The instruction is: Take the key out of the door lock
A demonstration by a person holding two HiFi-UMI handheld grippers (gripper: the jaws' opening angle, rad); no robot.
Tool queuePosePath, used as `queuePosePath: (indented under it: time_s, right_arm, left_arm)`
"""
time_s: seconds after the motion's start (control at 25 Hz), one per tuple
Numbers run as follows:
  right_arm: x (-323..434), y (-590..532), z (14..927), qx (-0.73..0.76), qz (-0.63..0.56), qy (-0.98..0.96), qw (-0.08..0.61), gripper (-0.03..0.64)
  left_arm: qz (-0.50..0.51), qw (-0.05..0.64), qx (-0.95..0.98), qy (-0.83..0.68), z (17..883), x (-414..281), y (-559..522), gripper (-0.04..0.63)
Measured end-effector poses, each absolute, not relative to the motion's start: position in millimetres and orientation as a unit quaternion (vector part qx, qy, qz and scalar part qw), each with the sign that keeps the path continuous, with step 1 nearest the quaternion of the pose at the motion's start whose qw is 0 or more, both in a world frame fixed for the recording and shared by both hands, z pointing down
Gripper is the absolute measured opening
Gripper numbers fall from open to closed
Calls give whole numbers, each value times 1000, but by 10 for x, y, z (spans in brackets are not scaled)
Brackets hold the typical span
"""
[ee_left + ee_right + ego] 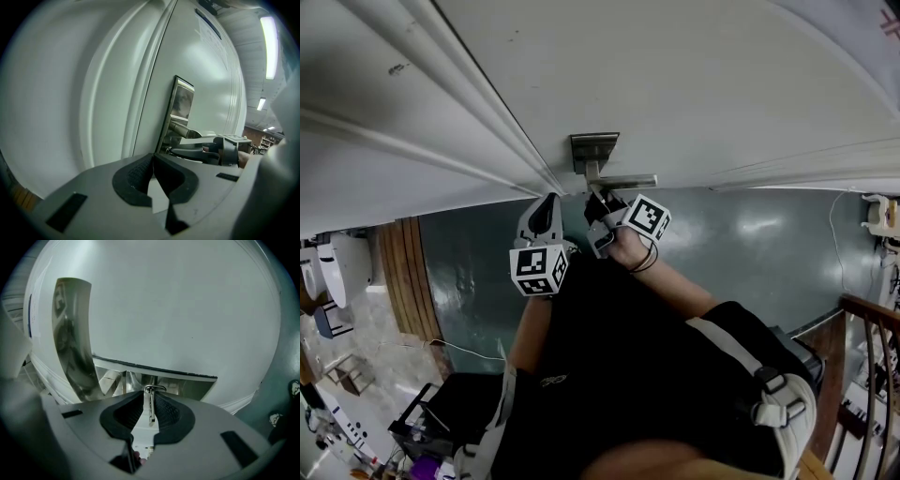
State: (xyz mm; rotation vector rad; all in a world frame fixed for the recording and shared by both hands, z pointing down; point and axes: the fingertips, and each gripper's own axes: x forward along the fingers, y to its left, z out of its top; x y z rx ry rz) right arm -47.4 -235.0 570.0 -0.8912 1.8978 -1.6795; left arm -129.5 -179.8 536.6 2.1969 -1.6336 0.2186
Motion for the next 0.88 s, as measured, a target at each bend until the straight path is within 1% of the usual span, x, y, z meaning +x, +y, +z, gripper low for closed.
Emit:
queuePosePath:
  time_s: [0.12,0.2,0.44,0.88]
  right_arm:
    - [-494,-2355,5721,-325,-613,682,232,72]
    - [-475,-2358,5754,-333,-616,675,231,37]
    - [-493,-2373,5722,-325,-616,671,255,32]
    - [-468,-2349,5734,-342,-605,677,244,31]
  left_arm:
    - [78,197,787,-580,5368,-1296,-1797,25]
    - [78,197,789,-576,5375,-1292,-1792,25]
    - [82,199,794,-568,5405,-1295,-1772,25]
    - [82,200,801,-558,5426,-1272,-1778,25]
